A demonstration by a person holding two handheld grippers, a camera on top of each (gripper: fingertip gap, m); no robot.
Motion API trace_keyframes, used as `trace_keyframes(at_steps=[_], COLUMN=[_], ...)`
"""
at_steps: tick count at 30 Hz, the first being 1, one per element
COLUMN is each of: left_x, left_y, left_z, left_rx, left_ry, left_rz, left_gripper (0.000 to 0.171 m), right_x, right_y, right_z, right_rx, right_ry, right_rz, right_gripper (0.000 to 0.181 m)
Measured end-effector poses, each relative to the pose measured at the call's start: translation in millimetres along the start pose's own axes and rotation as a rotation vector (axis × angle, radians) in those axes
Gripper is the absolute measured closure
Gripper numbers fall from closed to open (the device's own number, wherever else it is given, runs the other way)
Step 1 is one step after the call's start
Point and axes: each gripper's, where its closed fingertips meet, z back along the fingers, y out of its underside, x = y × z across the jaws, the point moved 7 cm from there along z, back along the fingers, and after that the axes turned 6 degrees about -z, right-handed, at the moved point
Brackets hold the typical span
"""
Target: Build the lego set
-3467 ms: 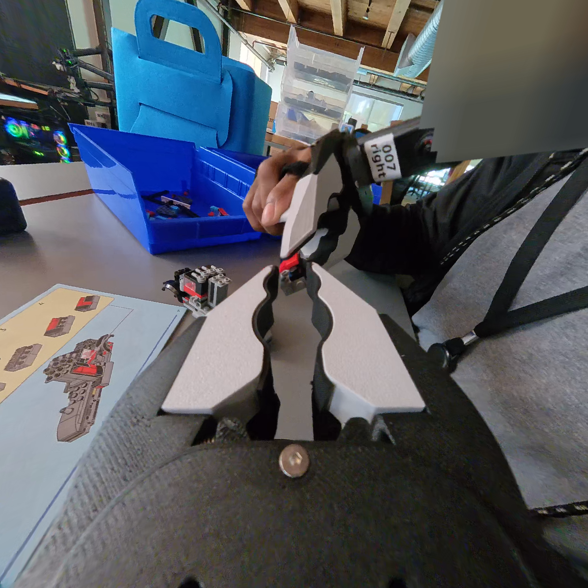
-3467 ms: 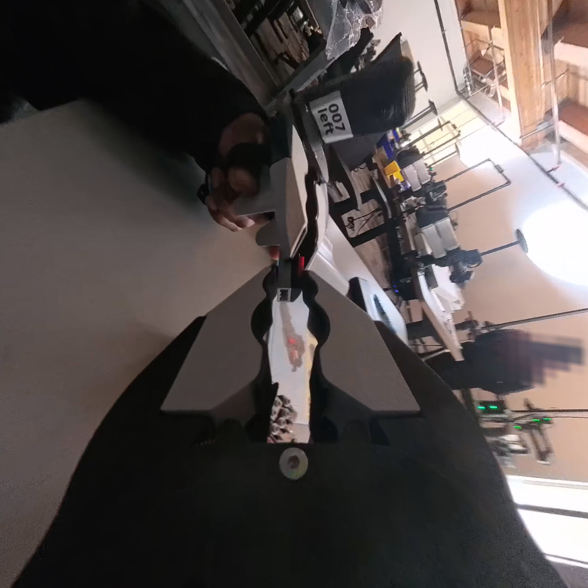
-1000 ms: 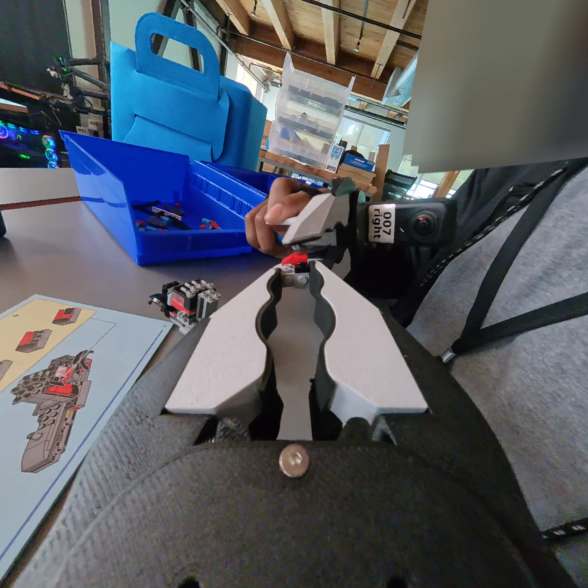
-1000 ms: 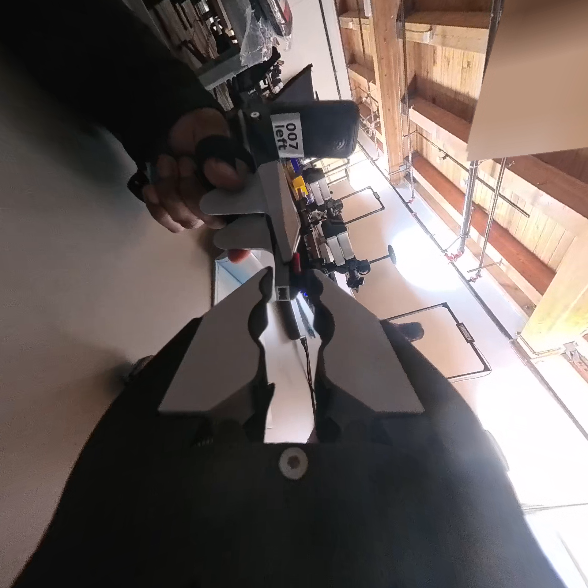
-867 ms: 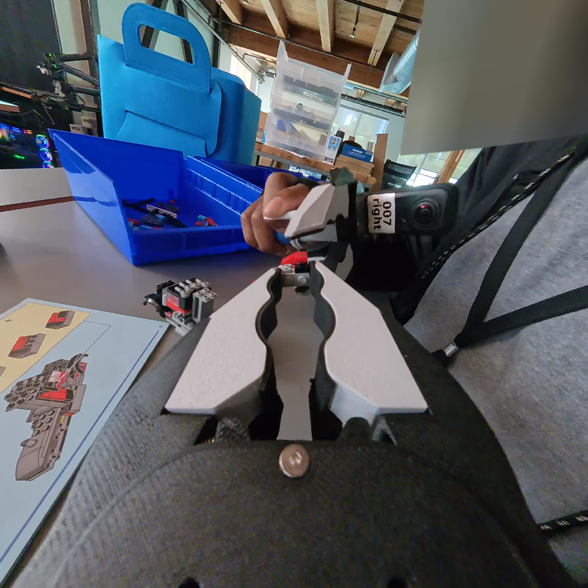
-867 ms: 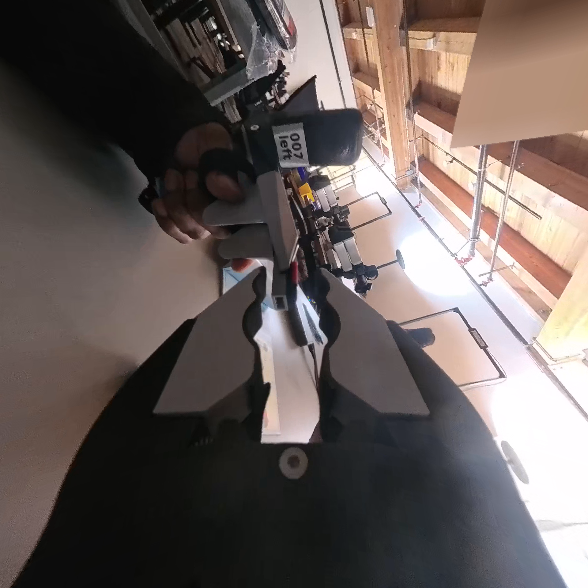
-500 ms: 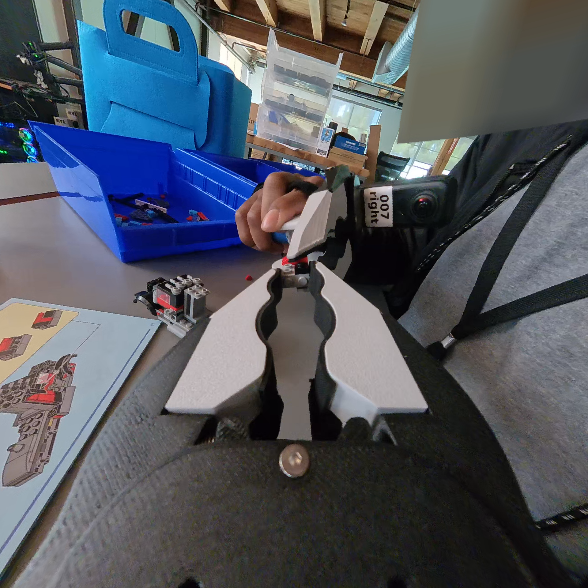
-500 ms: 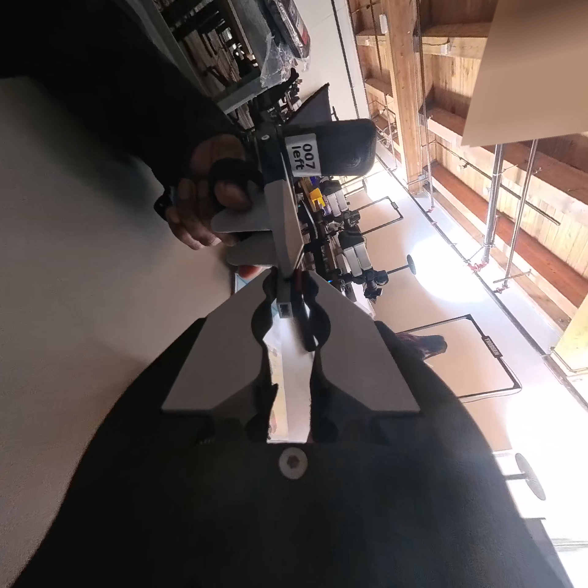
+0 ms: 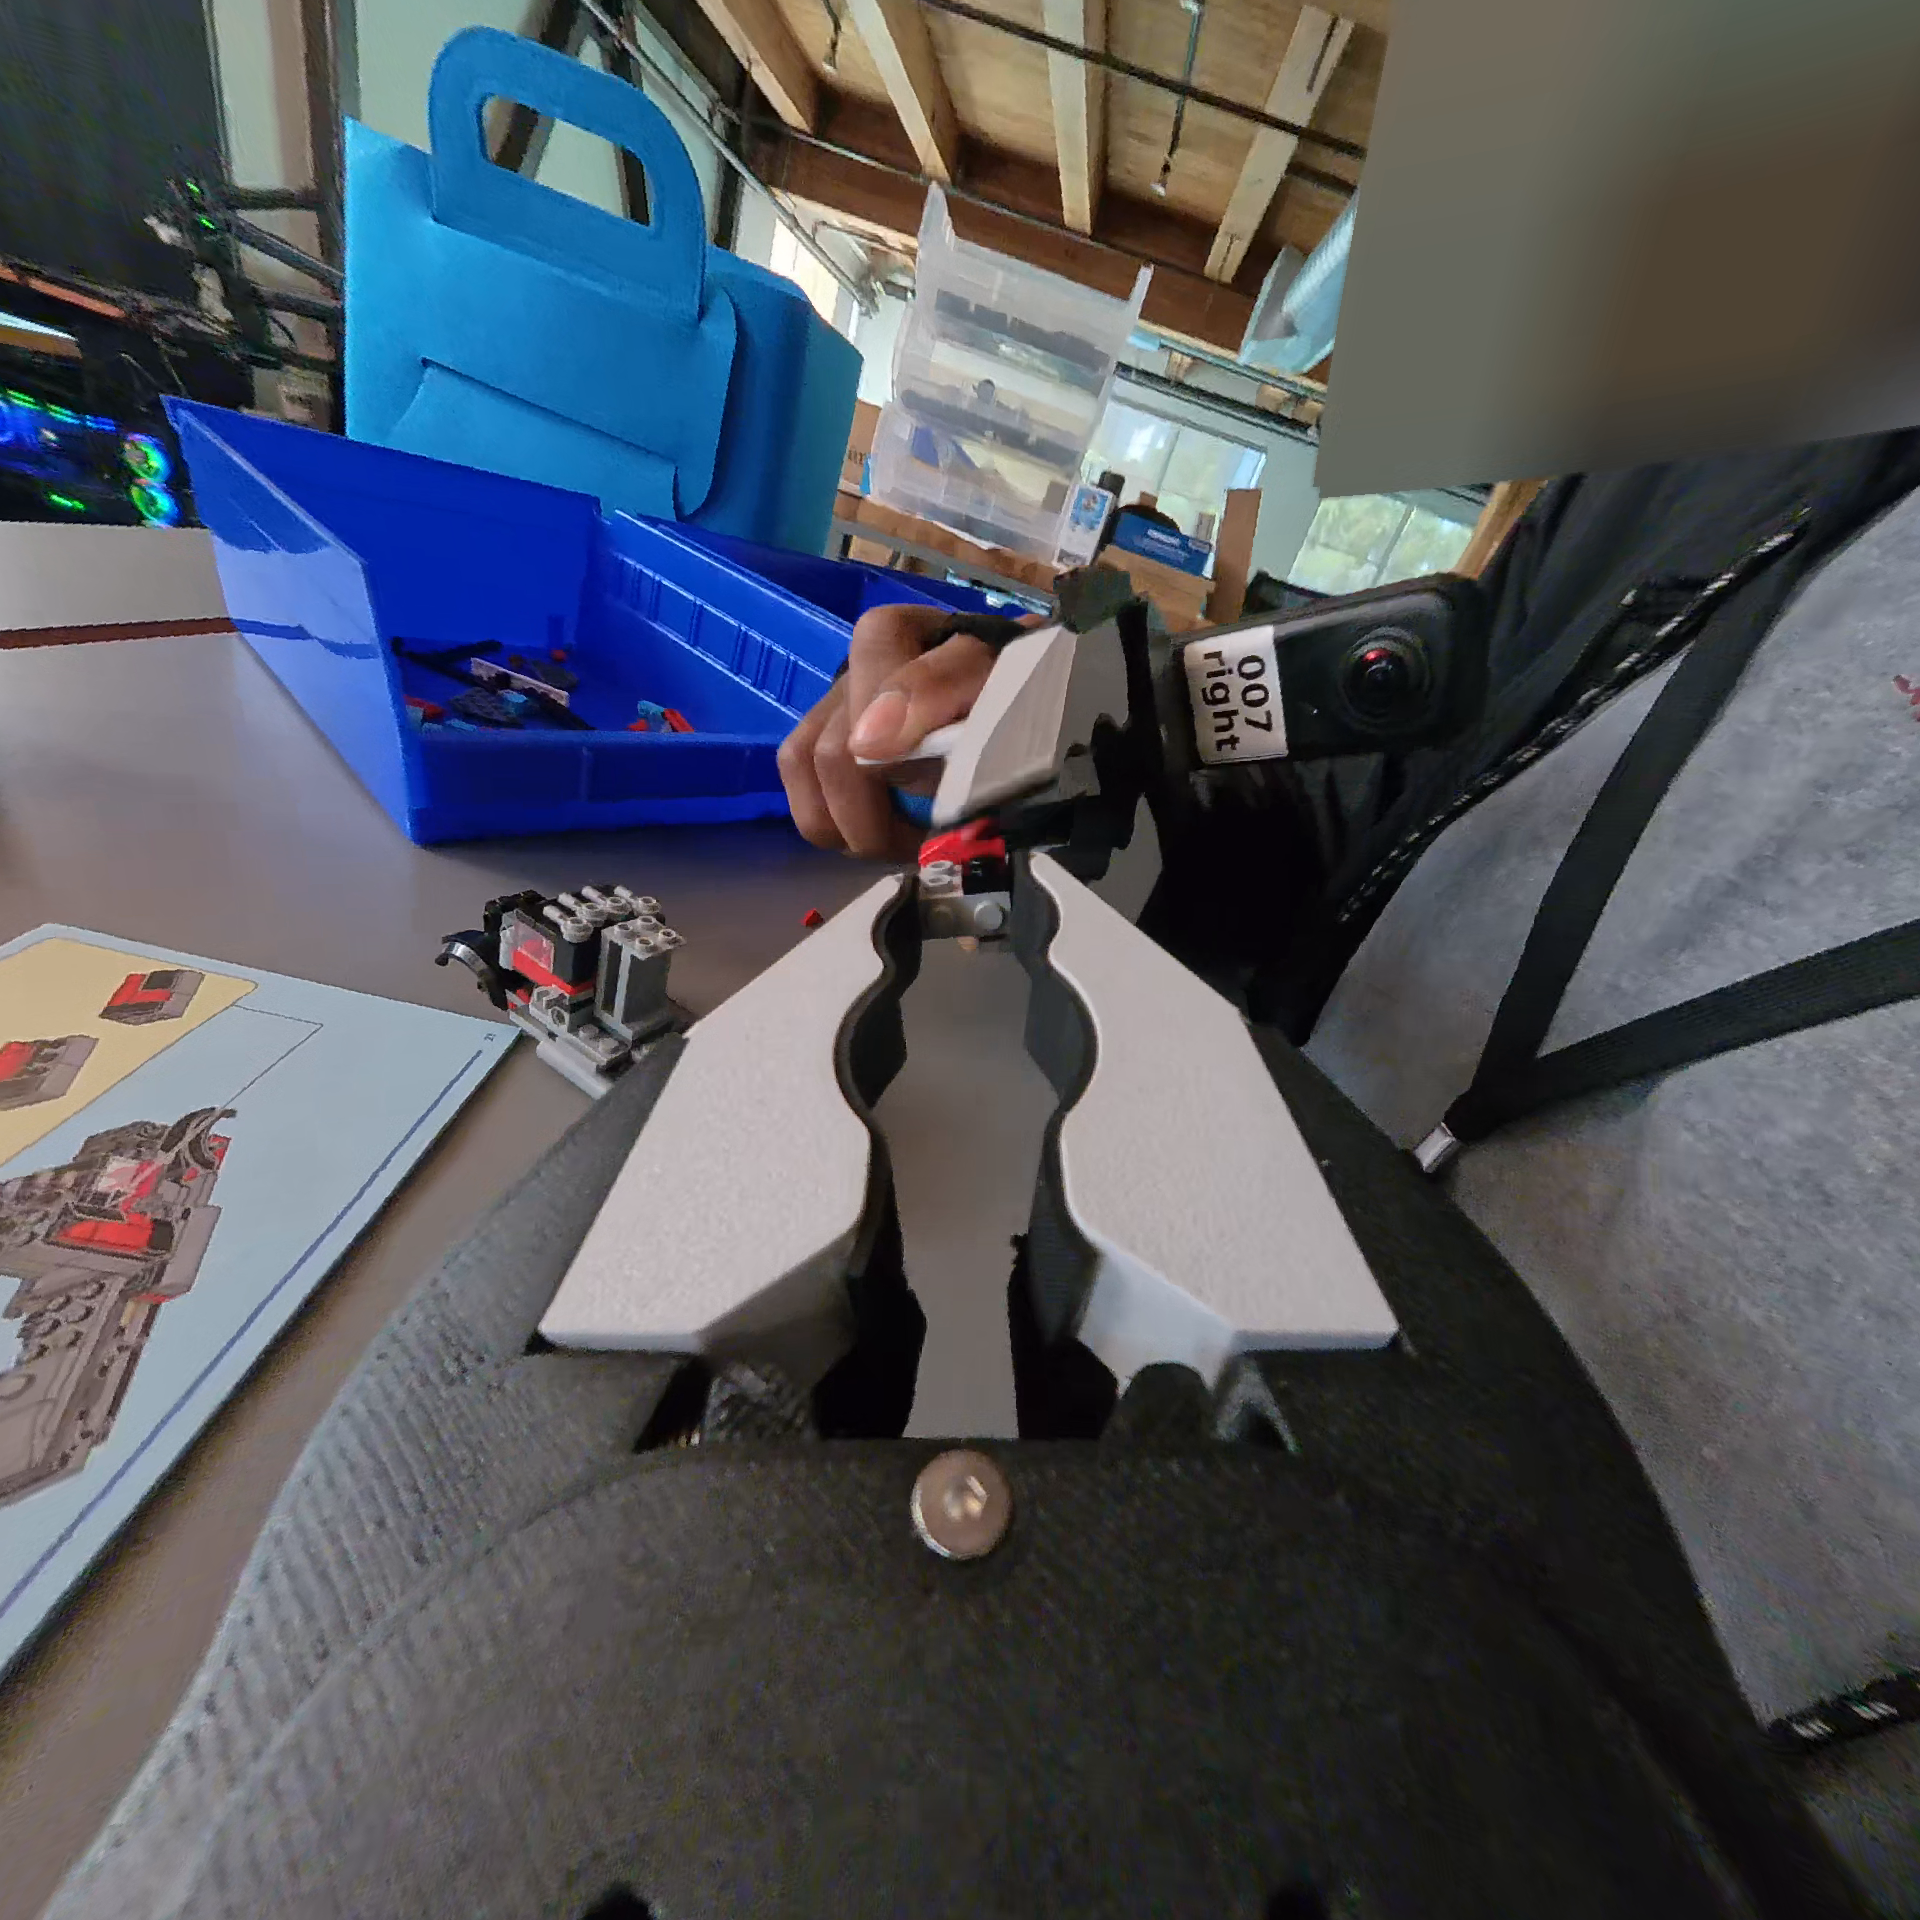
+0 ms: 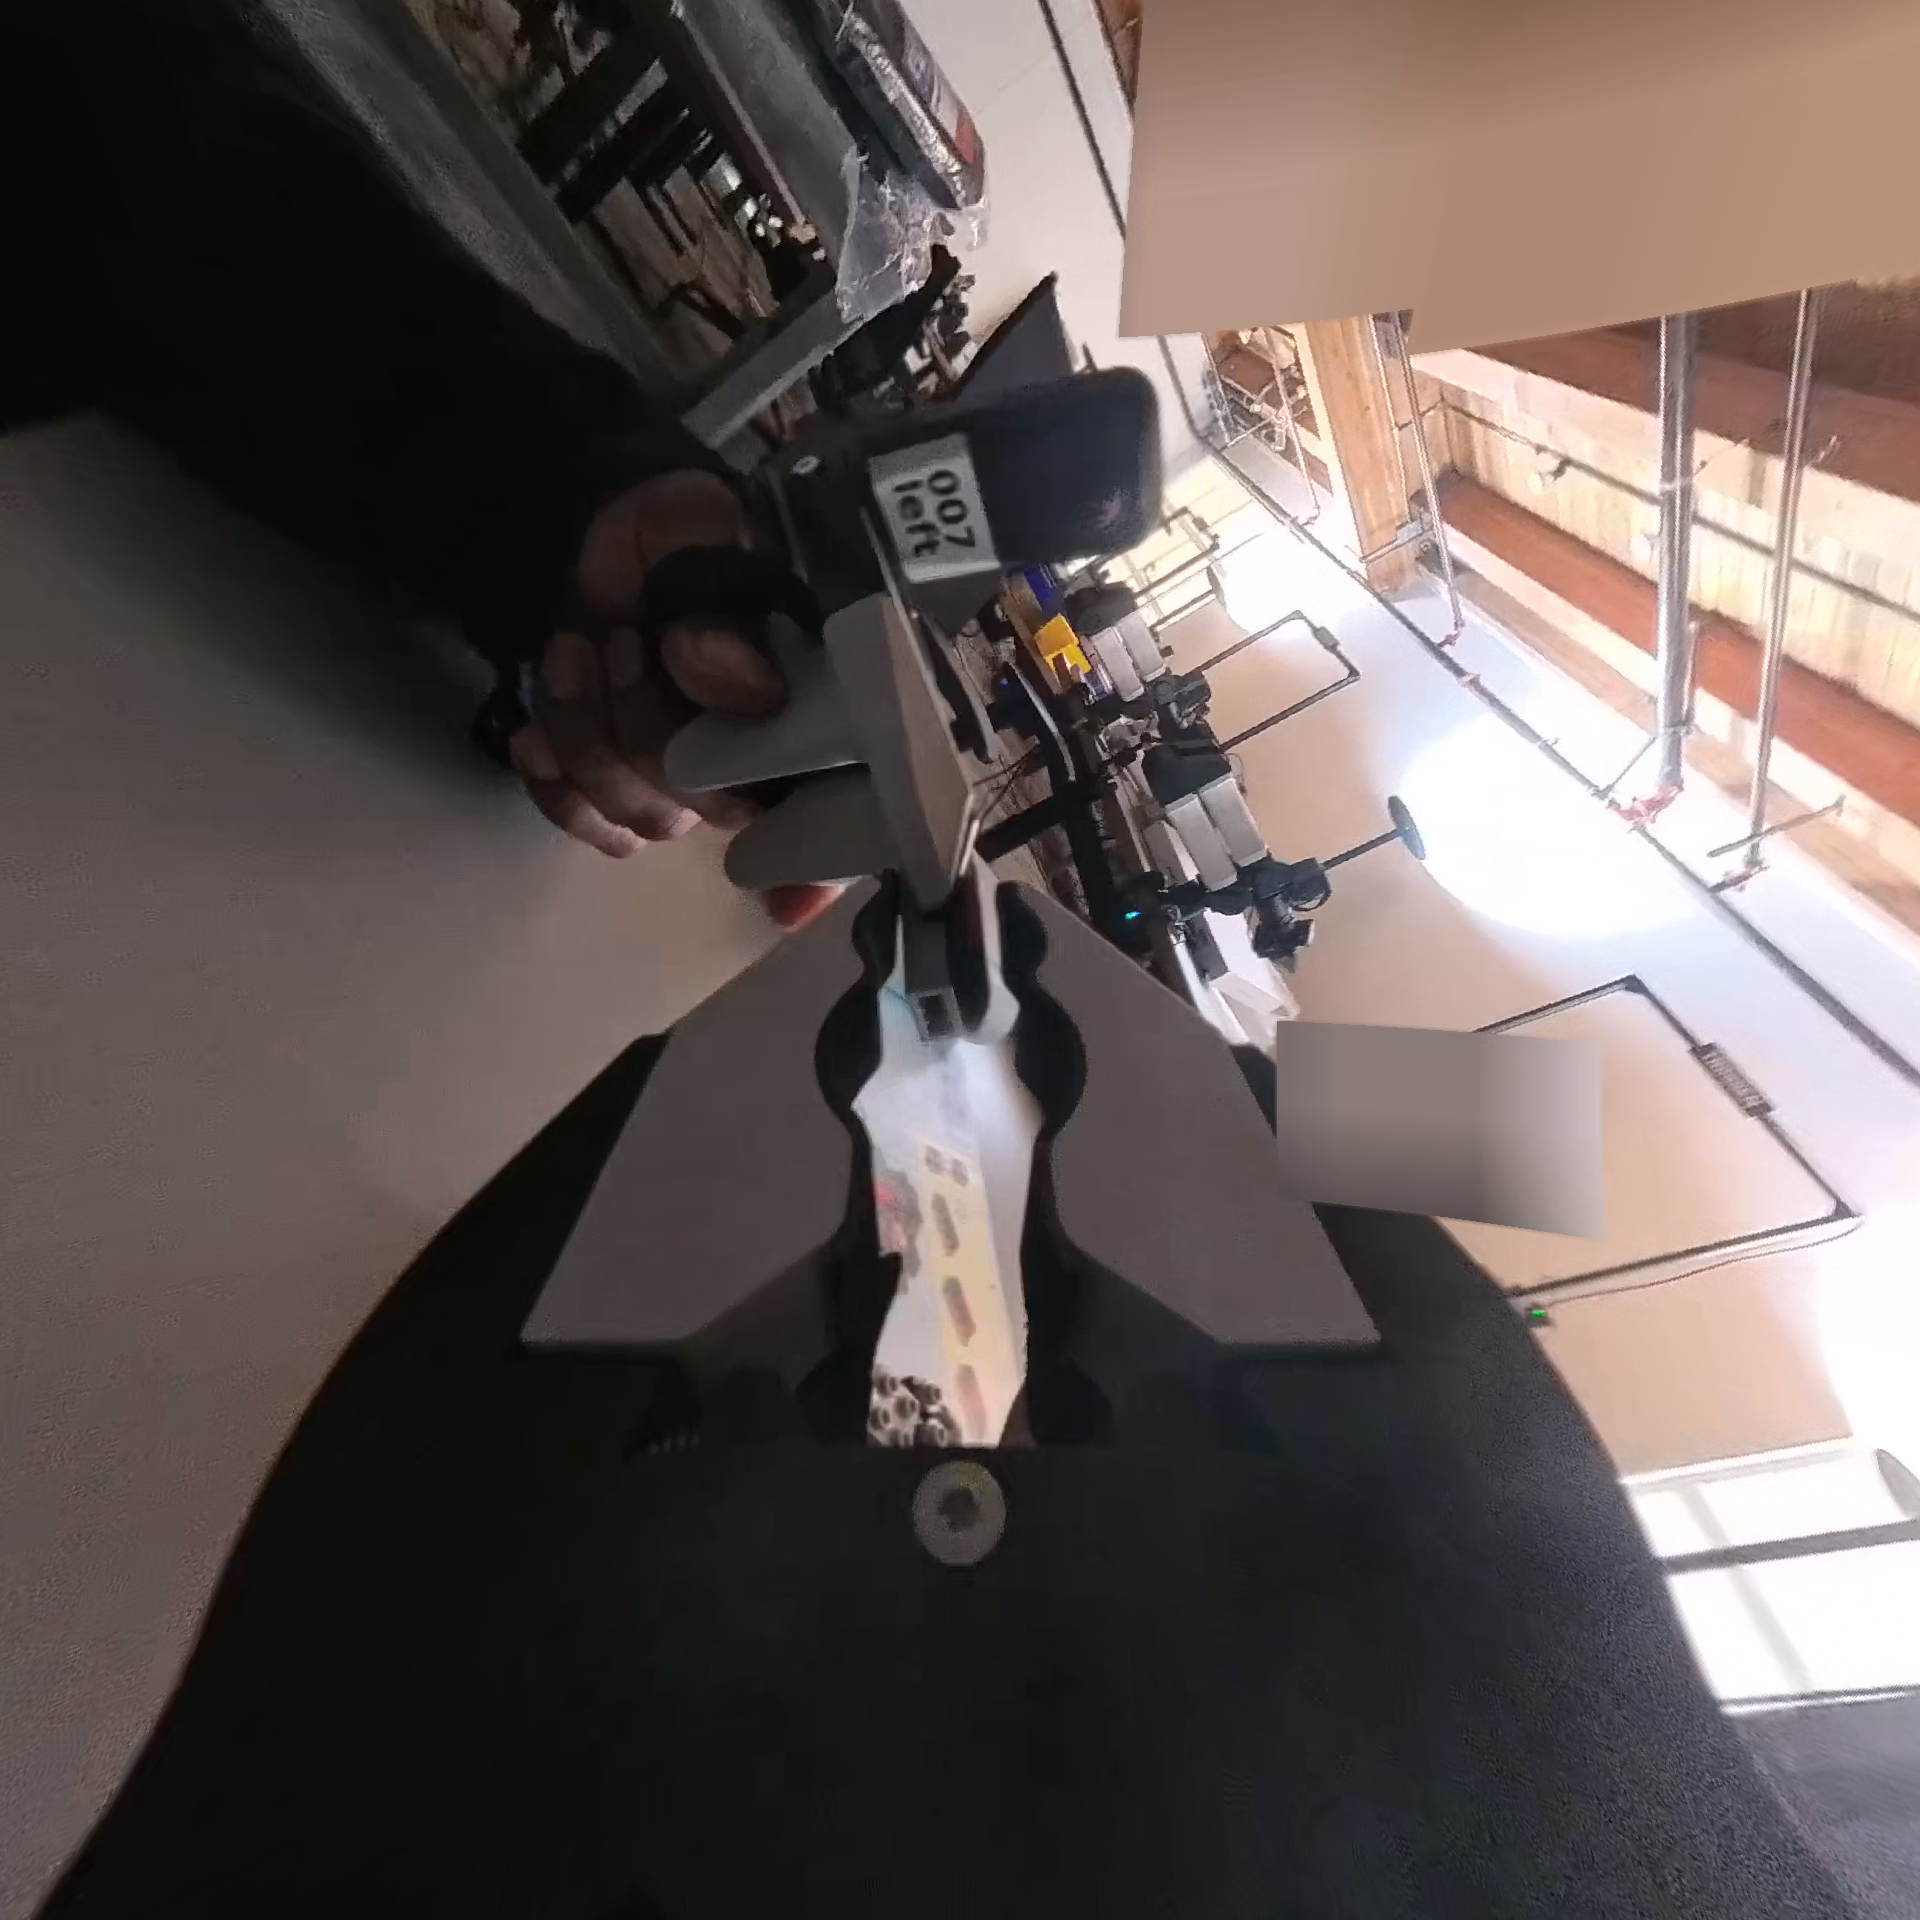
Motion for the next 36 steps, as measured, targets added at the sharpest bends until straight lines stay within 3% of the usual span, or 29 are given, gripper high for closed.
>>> trace_keyframes(at_steps=[4, 7, 14, 17, 26, 36], left_x=[-5, -8, -27, -35, -50, -46], left_y=[0, 2, 12, 14, 25, 26], left_z=[3, 6, 2, -4, -23, -27], left_rx=[-0.043, -0.015, 0.082, 0.079, 0.169, 0.187], left_ry=[-0.077, -0.158, -0.298, -0.309, -0.376, -0.345], left_rz=[-0.014, -0.025, -0.088, -0.083, -0.114, -0.084], left_gripper=[0.154, 0.154, 0.154, 0.154, 0.154, 0.154], right_x=[-12, -27, -15, -4, 9, 5], right_y=[-2, 7, 56, 79, 108, 127], right_z=[15, 41, 165, 191, 149, 145], right_rx=[-0.02, 0.056, 0.359, 0.518, 0.728, 0.825], right_ry=[-0.044, -0.043, 0.099, 0.156, 0.007, 0.079], right_rz=[-0.195, -0.363, -0.736, -0.845, -0.859, -0.931], right_gripper=[0.141, 0.131, 0.14, 0.157, 0.169, 0.176])
